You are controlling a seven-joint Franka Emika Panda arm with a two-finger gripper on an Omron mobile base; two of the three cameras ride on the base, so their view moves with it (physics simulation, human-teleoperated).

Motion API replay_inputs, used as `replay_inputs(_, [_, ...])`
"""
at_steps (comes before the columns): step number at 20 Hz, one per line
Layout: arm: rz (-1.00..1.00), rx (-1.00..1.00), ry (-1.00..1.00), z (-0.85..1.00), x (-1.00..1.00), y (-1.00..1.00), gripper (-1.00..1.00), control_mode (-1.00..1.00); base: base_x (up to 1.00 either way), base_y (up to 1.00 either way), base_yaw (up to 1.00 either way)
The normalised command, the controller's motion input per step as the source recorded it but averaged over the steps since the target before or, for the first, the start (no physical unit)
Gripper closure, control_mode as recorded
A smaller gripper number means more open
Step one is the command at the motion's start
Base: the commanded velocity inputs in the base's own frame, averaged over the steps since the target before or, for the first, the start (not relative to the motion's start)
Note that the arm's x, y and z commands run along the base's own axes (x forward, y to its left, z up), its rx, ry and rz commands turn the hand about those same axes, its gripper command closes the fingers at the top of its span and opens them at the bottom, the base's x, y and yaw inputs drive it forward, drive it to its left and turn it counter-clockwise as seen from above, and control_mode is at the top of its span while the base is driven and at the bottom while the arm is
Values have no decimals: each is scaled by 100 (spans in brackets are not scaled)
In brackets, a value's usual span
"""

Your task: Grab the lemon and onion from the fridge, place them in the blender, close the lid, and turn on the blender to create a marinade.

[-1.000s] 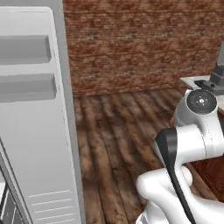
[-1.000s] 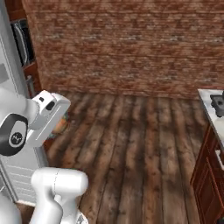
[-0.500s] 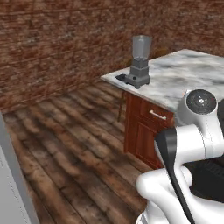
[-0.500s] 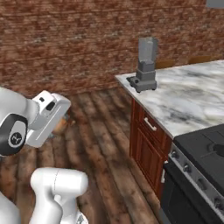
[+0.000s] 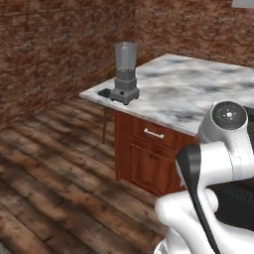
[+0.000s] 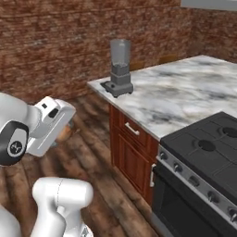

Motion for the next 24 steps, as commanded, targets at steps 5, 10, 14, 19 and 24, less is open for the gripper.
replay_inputs(5, [0,0,0,0,0,0,100,100,65,4,-26])
replay_inputs(10, [0,0,0,0,0,0,100,100,74,17,-20])
replay_inputs(14, [0,0,0,0,0,0,100,100,78,27,-17])
replay_inputs(19, [0,0,0,0,0,0,100,100,81,28,-15])
replay_inputs(24, [0,0,0,0,0,0,100,100,78,26,-15])
